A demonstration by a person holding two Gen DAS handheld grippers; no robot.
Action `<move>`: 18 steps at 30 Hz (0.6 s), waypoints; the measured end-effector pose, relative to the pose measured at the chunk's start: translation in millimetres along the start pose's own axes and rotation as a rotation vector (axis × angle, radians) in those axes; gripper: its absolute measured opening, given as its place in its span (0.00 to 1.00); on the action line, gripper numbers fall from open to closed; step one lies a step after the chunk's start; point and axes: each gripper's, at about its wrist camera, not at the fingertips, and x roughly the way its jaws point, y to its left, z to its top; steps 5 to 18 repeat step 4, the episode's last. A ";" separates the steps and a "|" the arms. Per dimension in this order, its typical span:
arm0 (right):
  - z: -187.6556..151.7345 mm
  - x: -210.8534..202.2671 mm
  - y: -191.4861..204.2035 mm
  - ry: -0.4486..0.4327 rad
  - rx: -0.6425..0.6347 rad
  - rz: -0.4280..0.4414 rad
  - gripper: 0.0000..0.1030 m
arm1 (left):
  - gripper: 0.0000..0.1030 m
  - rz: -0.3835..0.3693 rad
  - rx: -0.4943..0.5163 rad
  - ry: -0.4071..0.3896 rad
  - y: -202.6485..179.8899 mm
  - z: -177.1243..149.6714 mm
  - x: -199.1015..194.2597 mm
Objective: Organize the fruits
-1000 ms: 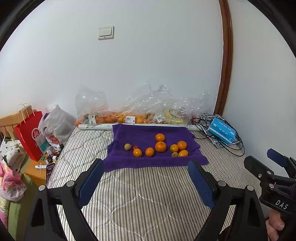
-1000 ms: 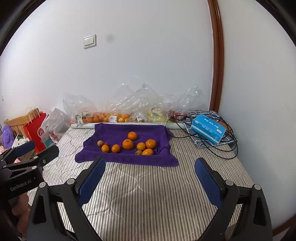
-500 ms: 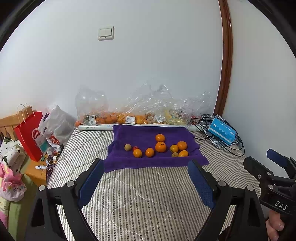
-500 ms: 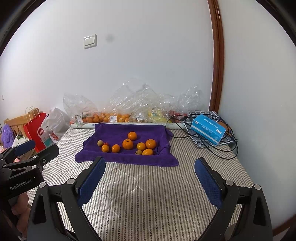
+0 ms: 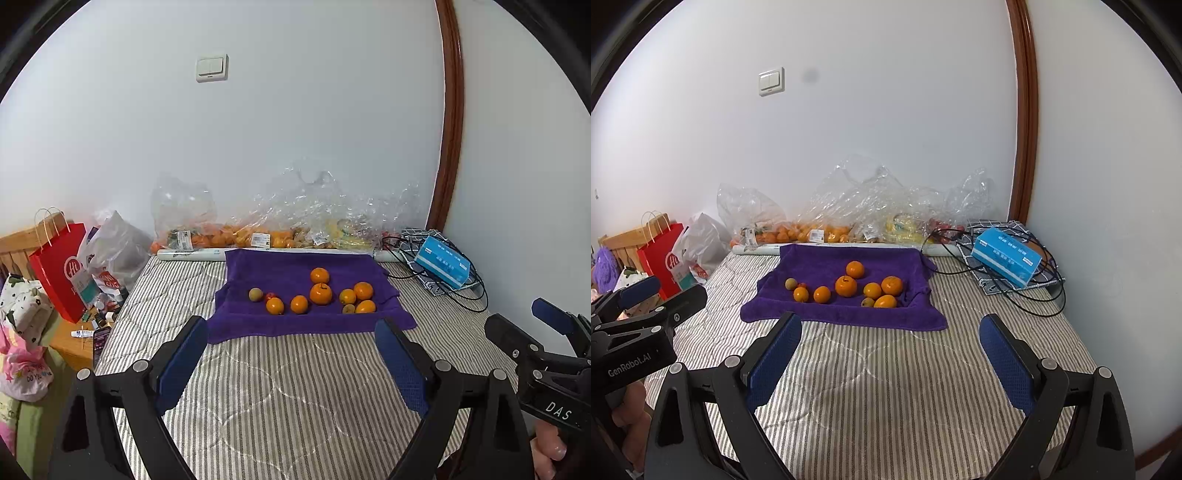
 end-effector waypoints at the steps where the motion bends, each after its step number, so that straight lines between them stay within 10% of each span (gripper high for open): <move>1: 0.0 0.0 0.0 0.000 0.000 0.000 0.93 | 0.89 0.002 0.000 -0.001 0.4 0.6 -0.2; 18: 0.0 0.0 0.1 0.000 0.000 0.002 0.93 | 0.91 0.006 -0.003 -0.003 1.6 1.5 -0.6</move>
